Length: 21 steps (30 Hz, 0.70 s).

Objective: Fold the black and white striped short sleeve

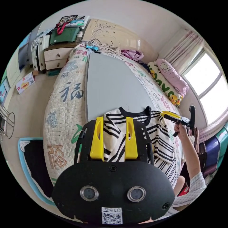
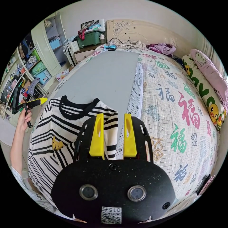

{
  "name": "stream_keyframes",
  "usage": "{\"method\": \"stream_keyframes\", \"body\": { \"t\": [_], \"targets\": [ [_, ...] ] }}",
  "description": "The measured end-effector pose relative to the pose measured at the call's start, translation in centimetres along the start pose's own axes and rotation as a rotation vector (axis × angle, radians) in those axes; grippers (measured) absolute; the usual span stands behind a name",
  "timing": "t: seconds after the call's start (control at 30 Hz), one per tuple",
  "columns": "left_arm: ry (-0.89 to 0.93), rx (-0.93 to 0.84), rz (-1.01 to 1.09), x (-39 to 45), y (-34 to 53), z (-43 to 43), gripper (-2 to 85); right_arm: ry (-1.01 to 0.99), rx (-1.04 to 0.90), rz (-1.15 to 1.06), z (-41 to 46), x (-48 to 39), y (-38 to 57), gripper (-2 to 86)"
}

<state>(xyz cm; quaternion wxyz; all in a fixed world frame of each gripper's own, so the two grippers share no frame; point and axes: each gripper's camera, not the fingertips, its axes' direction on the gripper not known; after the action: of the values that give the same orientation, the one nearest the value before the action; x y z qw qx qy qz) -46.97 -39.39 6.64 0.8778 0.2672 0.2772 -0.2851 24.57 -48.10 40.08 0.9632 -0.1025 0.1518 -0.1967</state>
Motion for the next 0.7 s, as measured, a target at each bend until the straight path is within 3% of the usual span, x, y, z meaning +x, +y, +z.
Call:
{"method": "stream_keyframes", "body": {
  "t": [0.2,0.43,0.63,0.7],
  "targets": [
    [-0.078,-0.092,0.019,0.9,-0.9,2.6,9.7,-0.003,-0.072,-0.021,0.3,-0.6,-0.2,8.8],
    [-0.019,0.051,0.062,3.6,1.4,-2.6,0.5,-0.065,0.001,-0.007,-4.8,0.8,3.9,1.4],
    [0.150,0.251,0.166,6.8,8.4,-15.1,-0.4,-0.160,0.204,-0.121,-19.7,0.4,13.6,0.0],
    [0.178,0.294,0.230,8.4,12.6,-19.5,-0.4,-0.212,0.301,-0.180,-27.3,0.0,20.7,-0.1]
  ]
}}
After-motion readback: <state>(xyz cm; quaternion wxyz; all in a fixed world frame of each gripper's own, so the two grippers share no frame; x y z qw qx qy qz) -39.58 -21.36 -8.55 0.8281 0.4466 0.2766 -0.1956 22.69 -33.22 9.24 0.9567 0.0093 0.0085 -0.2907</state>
